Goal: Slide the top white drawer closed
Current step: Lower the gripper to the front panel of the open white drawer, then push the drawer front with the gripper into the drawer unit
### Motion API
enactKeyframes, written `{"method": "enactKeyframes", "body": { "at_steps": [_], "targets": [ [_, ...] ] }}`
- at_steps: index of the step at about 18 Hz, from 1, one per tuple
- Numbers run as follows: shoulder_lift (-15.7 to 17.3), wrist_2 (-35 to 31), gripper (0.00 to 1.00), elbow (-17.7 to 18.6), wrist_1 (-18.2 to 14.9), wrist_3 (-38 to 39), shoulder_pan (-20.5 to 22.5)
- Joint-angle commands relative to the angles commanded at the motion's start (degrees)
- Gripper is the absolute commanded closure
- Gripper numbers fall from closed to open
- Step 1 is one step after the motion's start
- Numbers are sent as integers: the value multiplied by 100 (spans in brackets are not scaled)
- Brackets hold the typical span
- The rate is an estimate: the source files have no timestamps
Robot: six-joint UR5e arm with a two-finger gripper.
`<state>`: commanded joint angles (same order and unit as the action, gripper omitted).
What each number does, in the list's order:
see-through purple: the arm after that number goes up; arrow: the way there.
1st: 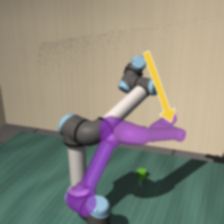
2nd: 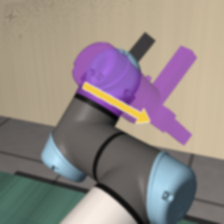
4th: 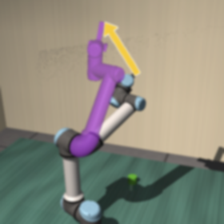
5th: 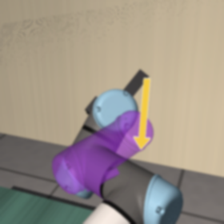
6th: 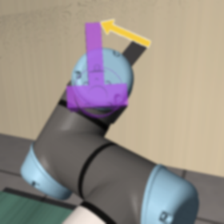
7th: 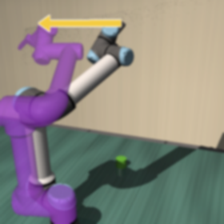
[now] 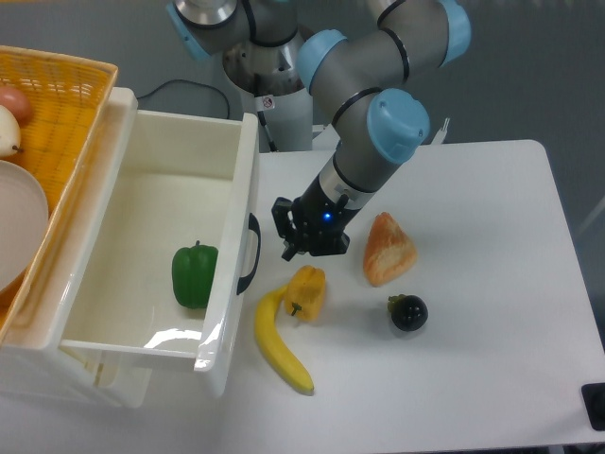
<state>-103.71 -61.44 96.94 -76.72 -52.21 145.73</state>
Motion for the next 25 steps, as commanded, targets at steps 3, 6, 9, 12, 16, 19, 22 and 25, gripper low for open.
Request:
{"method": "enactKeyframes", "body": {
  "at_steps": [3, 6, 9, 12, 16, 19, 22, 25],
  "targets": [
    [0, 70, 100, -9, -62, 9, -9],
    [0, 114, 100, -26, -150, 0, -27],
    [0, 114, 100, -44, -229, 0, -88],
    [61, 123, 100, -53, -325, 0, -97],
    [123, 229, 100, -53, -370, 0, -97],
    [141, 246, 100, -53, -431, 0, -106],
    [176, 290, 100, -53, -449, 0, -150],
    [202, 325, 100, -62, -484, 0, -167]
  ]
}}
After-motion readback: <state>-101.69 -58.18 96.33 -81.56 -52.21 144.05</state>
